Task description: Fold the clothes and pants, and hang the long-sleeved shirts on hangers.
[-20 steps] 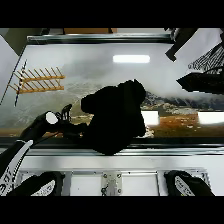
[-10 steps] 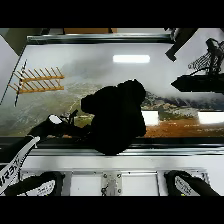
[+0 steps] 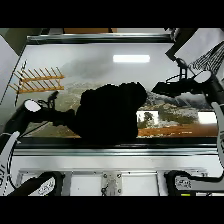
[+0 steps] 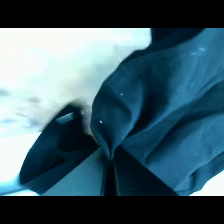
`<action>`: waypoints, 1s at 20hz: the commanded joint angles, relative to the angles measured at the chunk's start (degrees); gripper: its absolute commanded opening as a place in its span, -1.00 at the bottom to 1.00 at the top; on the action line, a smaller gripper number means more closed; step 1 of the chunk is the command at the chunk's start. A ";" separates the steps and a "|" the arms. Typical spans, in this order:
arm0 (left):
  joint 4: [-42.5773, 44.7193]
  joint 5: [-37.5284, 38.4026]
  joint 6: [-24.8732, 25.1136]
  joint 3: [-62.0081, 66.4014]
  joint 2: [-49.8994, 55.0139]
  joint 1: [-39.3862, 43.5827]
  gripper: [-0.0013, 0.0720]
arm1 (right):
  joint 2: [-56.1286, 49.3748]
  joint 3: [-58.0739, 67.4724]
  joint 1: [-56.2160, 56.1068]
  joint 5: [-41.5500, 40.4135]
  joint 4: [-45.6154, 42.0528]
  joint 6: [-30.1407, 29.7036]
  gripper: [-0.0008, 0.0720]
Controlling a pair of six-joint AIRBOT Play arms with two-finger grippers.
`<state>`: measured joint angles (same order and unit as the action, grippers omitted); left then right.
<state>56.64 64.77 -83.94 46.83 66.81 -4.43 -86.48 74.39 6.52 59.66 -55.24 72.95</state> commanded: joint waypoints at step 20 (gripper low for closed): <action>3.19 3.72 -6.56 39.93 -16.33 -6.32 -0.93 | 10.16 25.42 1.53 5.66 8.96 -3.61 -0.94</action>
<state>59.92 68.86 -88.92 73.47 56.93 -9.32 -85.69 92.27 4.60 60.93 -46.04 69.52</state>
